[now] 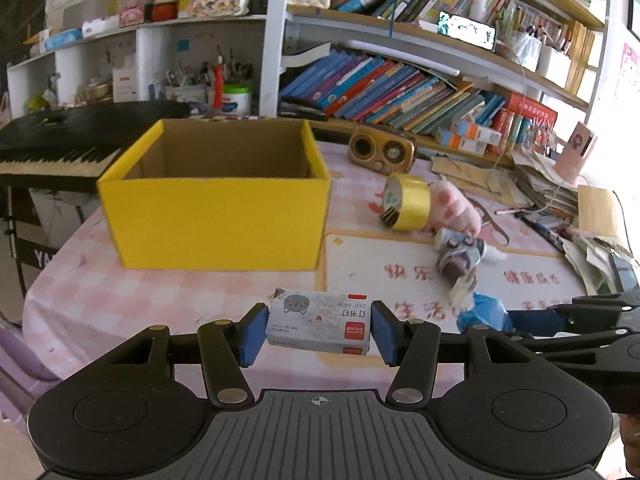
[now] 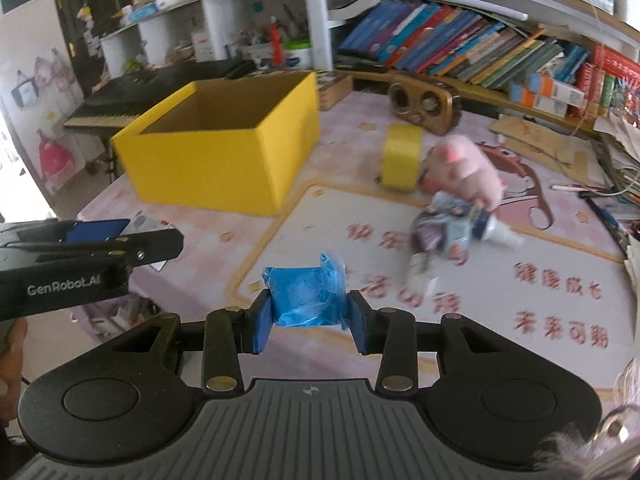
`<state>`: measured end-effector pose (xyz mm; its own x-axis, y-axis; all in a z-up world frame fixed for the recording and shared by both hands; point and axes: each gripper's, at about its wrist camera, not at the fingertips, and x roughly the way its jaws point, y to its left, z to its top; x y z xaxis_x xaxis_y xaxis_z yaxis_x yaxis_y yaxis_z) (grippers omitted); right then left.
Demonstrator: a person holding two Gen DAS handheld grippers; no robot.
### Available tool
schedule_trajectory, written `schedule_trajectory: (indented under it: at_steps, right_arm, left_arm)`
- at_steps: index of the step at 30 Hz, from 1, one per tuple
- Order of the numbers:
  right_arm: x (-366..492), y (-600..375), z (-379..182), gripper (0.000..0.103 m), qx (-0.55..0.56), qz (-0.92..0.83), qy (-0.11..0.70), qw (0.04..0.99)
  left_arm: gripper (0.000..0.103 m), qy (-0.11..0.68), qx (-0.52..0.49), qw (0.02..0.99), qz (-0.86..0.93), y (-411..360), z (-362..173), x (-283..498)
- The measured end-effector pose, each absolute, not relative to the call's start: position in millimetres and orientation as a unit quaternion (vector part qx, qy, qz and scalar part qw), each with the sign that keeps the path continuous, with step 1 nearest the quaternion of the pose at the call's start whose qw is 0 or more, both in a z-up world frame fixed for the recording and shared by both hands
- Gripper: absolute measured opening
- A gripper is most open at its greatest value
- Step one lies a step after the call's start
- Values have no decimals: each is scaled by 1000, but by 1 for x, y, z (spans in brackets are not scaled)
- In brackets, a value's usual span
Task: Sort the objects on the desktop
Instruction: 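Carry the blue bag and white card box toward the yellow box with both grippers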
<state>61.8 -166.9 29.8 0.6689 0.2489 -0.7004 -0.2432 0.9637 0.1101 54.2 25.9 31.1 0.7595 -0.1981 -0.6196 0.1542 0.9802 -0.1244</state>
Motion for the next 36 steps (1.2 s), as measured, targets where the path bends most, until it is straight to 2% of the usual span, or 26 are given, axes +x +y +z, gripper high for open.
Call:
schedule_trajectory:
  at_steps: [17,36]
  right_arm:
    - [38,-80,26,36,7,167,380,910]
    - [34,-46,29,36,-3,185,382,906]
  left_arm:
    - [54,322,-32,944,-65,102,34,14]
    - [54,315,-40,947,-54,127,34,3]
